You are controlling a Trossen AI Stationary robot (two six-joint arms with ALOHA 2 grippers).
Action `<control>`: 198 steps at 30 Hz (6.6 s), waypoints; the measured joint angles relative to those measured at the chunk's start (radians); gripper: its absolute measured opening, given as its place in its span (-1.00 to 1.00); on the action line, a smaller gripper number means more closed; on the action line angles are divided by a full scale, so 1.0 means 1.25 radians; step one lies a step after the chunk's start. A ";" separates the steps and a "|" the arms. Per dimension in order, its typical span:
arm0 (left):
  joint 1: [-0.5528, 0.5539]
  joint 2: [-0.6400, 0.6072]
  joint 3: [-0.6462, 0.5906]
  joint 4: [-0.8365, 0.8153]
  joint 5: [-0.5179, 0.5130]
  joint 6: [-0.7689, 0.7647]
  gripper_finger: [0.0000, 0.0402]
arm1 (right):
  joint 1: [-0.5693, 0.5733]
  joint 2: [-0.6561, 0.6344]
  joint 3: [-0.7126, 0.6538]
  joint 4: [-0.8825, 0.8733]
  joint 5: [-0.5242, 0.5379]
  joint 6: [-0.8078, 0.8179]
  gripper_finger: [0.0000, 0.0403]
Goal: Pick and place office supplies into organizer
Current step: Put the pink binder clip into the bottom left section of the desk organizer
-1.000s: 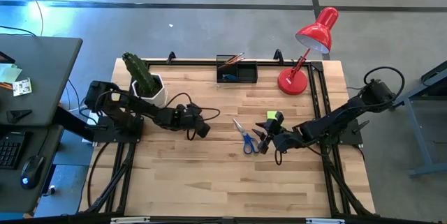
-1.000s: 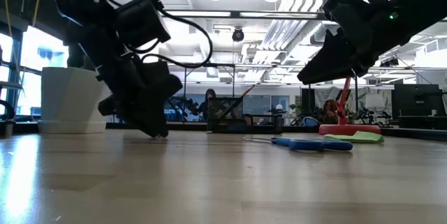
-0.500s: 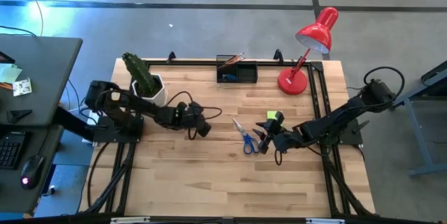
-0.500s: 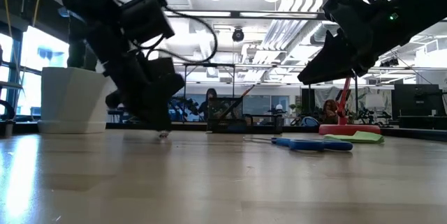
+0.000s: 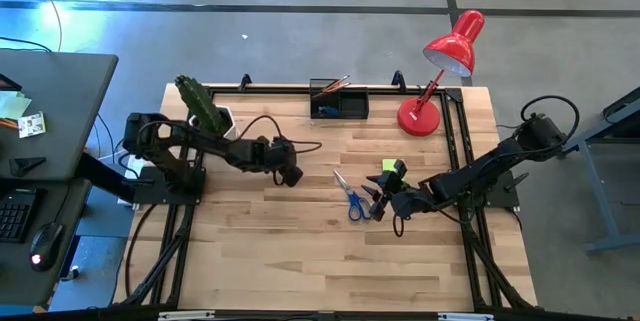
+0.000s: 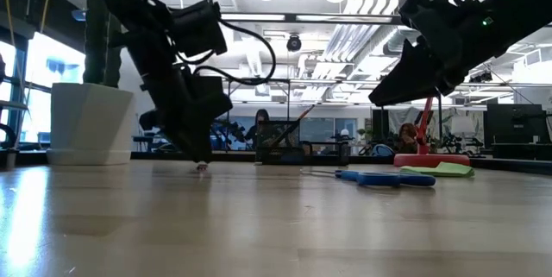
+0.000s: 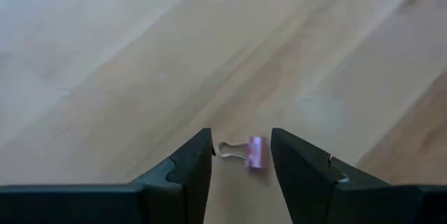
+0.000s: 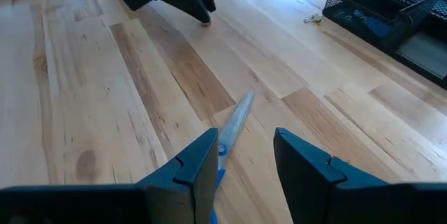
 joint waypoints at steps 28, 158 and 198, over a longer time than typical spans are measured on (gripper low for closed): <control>-0.002 0.050 0.002 0.016 0.017 0.035 -0.31 | 0.000 0.000 0.000 -0.011 0.007 0.007 -0.34; -0.551 -0.287 -0.443 0.672 -0.205 0.085 -1.00 | -0.367 0.525 0.412 0.077 -0.390 -0.244 -0.79; -0.551 -0.287 -0.443 0.649 -0.208 0.088 -0.98 | -0.670 0.396 0.505 0.025 -0.412 -0.364 -0.66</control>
